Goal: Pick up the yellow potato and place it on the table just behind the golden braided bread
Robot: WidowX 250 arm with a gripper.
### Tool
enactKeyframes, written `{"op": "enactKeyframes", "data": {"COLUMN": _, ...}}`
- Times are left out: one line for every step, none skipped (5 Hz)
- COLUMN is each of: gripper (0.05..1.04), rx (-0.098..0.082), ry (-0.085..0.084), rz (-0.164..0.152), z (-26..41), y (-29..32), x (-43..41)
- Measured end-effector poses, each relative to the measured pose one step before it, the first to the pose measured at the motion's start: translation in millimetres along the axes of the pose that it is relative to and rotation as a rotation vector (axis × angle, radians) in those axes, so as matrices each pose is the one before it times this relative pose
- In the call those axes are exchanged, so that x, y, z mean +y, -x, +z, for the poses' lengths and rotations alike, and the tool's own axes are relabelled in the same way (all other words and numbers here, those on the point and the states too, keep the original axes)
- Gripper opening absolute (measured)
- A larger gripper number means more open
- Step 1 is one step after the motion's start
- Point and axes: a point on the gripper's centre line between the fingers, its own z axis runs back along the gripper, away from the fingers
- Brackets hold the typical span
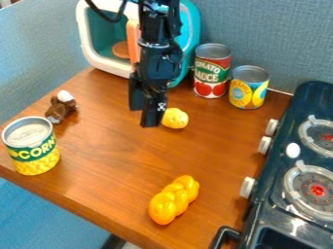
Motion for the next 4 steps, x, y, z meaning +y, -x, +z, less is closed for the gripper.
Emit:
{"op": "enactKeyframes", "data": {"gripper": 1.010, "rx": 0.0134, "ry": -0.0899, "rz": -0.0297, "z": 0.21, "y": 0.59, "x": 13.09}}
{"op": "enactKeyframes", "data": {"gripper": 1.010, "rx": -0.0652, "ry": 0.0046, "rz": -0.0548, "z": 3.33, "y": -14.76, "x": 3.44}}
{"op": "enactKeyframes", "data": {"gripper": 1.010, "rx": -0.0090, "ry": 0.0201, "rz": -0.0220, "z": -7.41, "y": -8.73, "x": 2.39}}
{"op": "enactKeyframes", "data": {"gripper": 1.010, "rx": 0.0257, "ry": -0.0104, "rz": -0.0481, "z": -7.17, "y": -14.03, "x": -3.93}}
